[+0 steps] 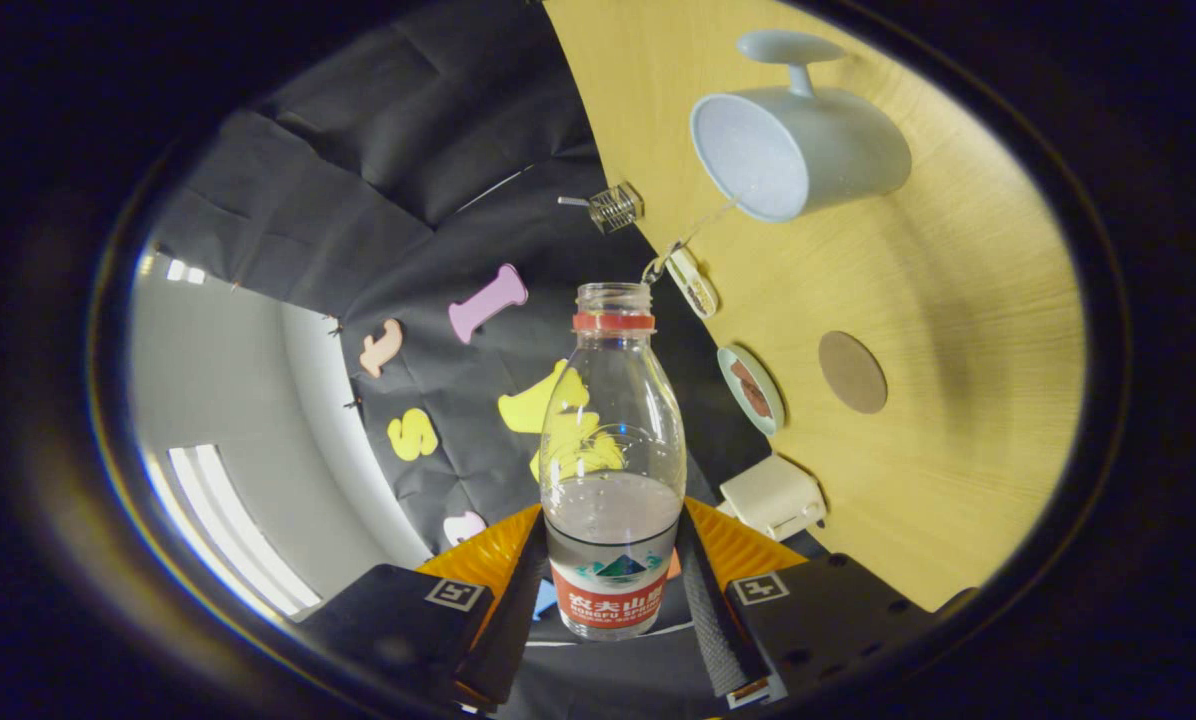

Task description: Take the bottle from table, then pour the juice into the cup, finally place the bottle on the coaster

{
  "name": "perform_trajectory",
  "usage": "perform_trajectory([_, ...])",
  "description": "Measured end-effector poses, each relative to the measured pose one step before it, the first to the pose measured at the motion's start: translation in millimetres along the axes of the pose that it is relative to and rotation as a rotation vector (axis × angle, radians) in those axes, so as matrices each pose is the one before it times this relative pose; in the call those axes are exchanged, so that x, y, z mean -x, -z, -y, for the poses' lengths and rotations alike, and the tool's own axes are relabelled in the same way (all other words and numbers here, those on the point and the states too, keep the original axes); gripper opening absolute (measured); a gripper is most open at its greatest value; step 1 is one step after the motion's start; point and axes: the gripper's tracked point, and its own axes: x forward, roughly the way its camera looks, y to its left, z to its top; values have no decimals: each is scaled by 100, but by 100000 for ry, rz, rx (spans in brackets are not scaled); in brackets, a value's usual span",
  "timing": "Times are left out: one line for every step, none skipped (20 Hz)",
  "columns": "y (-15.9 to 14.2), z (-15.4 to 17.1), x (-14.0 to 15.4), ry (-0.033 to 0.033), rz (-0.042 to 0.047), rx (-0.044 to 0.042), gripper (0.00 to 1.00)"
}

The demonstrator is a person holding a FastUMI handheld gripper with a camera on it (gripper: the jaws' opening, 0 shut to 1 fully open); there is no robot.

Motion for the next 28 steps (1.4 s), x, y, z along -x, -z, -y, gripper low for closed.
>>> perform_trajectory([-4,-184,-146,-594,31,-156,75])
perform_trajectory([31,-265,-161,-631,-17,-44,75])
perform_trajectory([19,-172,-5,-540,-53,-333,75])
perform_trajectory([-15,-328,42,-517,3,-654,74])
perform_trajectory([35,-138,-45,-408,-29,-242,75])
perform_trajectory([-74,-213,-37,-342,331,-46,75])
perform_trajectory([-223,-184,3,-515,343,-493,75])
perform_trajectory([80,-254,-154,-586,27,-662,74])
perform_trajectory([-46,-178,-75,-584,153,-636,74])
perform_trajectory([-53,-82,-136,-167,-49,-454,74])
perform_trajectory([-36,112,-93,-6,418,-424,74])
perform_trajectory([-203,-164,69,-214,117,-289,74])
perform_trajectory([-60,-62,152,-183,159,-262,74])
perform_trajectory([-13,-21,-3,-174,99,-53,74])
perform_trajectory([21,-52,32,-161,2,115,75])
perform_trajectory([26,-58,-26,41,-62,358,75])
perform_trajectory([-82,197,-9,508,-8,540,75])
perform_trajectory([-192,166,-65,573,216,771,75])
perform_trajectory([-175,157,-87,370,274,635,75])
perform_trajectory([-229,11,56,82,238,625,75])
perform_trajectory([-131,185,8,443,257,1071,75])
perform_trajectory([-127,170,155,668,-3,1281,75])
perform_trajectory([-57,65,18,-45,-160,1111,75])
perform_trajectory([88,-44,104,204,-423,1341,75])
perform_trajectory([47,164,-10,594,-354,2370,75])
perform_trajectory([-49,169,-95,873,53,3695,75])
perform_trajectory([-77,25,125,90,-2,4545,75])
perform_trajectory([230,-41,31,809,-544,3792,75])
